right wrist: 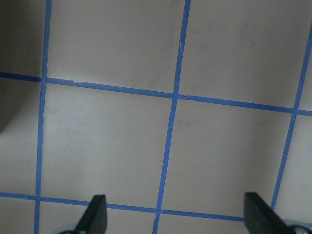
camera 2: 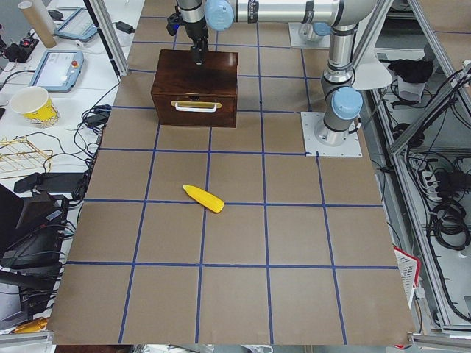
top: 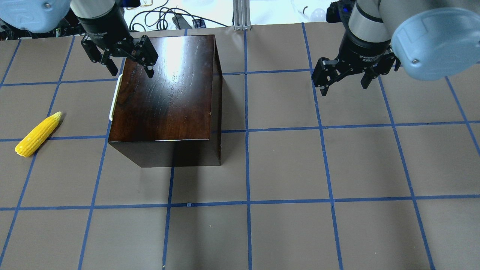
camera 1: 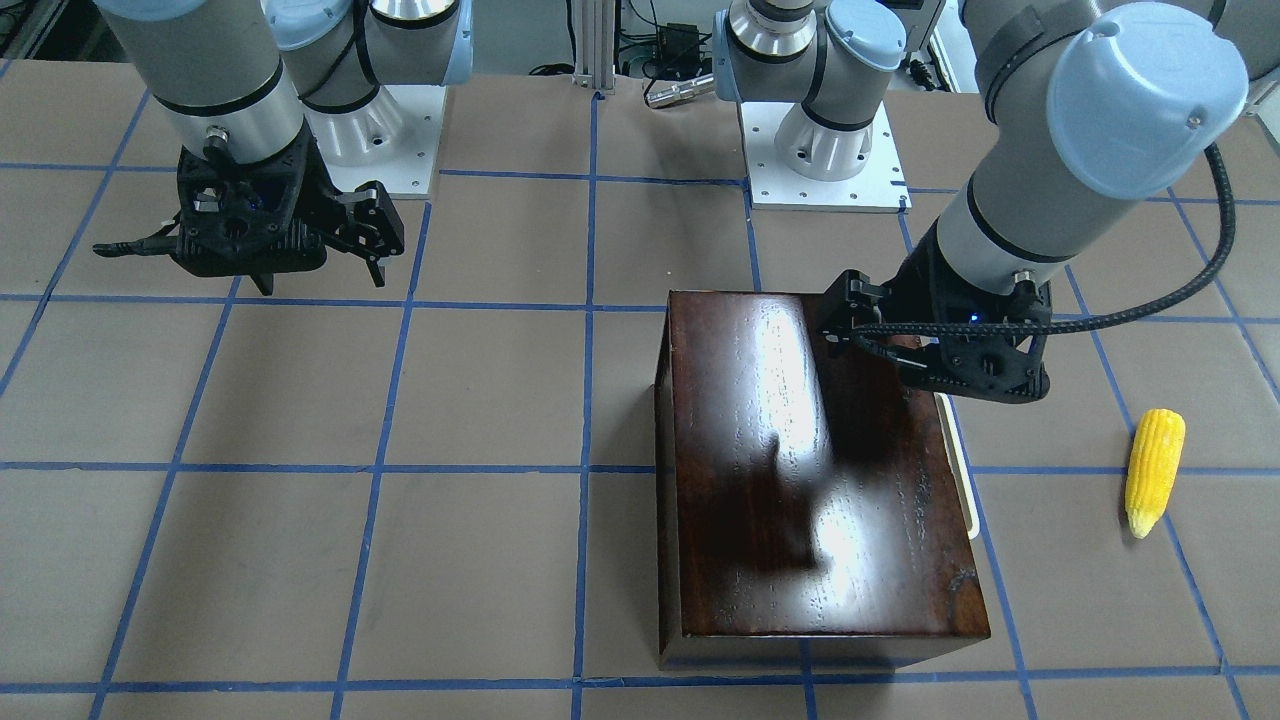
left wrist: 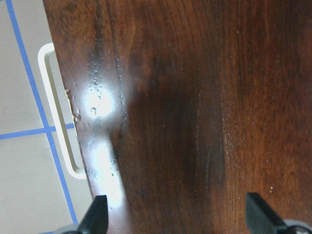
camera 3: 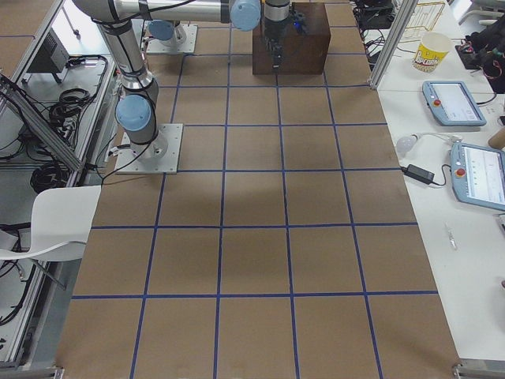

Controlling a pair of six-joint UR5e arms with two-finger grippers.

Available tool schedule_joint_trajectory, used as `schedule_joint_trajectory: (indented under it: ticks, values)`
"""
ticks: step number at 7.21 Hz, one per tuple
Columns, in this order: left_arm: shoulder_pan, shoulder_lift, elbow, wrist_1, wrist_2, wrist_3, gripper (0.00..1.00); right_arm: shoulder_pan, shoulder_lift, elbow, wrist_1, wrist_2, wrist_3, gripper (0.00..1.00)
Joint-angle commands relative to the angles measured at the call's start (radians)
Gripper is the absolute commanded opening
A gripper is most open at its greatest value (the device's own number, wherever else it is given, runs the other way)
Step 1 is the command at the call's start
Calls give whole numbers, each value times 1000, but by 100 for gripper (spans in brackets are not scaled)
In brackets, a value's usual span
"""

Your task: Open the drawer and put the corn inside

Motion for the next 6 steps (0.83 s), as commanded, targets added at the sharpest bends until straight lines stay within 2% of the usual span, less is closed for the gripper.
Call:
schedule_joint_trajectory:
  ticks: [1,6]
  values:
    - [0,18,-7,-2,2,2,100,-2,0,0,0,0,0,100]
    - [3,17,-7,2,0,2,100,1,0,0,0,0,0,100]
